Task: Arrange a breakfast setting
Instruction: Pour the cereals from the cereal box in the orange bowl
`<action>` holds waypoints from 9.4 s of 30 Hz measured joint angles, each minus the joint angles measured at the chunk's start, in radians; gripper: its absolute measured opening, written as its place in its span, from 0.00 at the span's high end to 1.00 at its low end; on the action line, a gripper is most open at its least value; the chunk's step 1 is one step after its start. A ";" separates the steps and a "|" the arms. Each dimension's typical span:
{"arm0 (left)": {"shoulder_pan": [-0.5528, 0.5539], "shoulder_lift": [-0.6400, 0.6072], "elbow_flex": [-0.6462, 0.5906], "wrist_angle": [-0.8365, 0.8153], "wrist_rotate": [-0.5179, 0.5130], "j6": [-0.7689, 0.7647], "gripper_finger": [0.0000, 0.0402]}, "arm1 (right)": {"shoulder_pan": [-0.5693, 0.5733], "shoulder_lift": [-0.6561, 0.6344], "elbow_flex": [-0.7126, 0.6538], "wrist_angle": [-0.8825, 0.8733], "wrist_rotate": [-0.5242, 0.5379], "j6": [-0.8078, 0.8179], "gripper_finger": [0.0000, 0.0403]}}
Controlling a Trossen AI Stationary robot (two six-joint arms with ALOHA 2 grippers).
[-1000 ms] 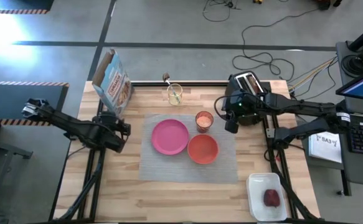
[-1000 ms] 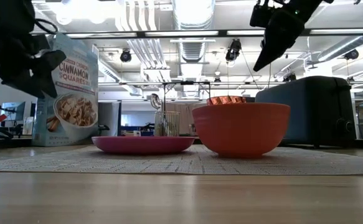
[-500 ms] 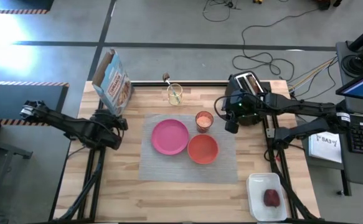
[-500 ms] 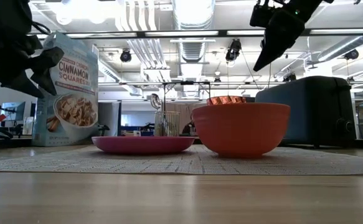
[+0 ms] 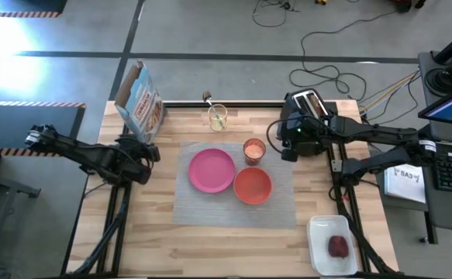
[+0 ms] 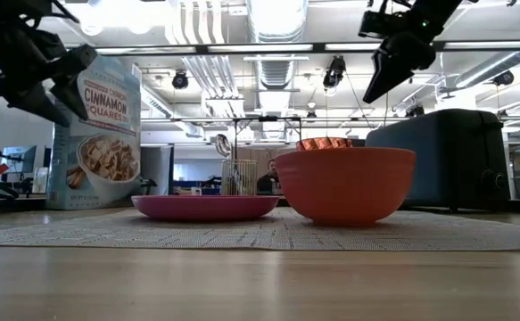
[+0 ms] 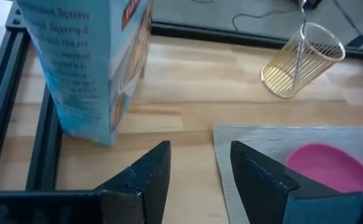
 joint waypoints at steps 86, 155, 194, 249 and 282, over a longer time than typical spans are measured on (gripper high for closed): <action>0.695 0.168 0.002 0.334 0.232 0.673 0.24 | 0.000 0.000 0.000 0.000 -0.001 0.149 0.68; 0.698 0.477 0.075 0.154 0.235 0.638 0.37 | 0.000 0.000 0.000 0.000 0.000 0.150 0.68; 0.591 0.501 -0.036 0.132 0.120 0.144 0.24 | 0.000 0.000 0.000 0.000 -0.001 0.149 0.68; 0.354 0.818 0.009 0.419 -0.153 -0.076 0.24 | 0.000 0.000 0.000 0.000 -0.001 0.149 0.68; 0.323 0.814 -0.125 0.198 -0.440 -0.316 0.06 | 0.000 0.000 0.000 0.000 -0.001 0.150 0.68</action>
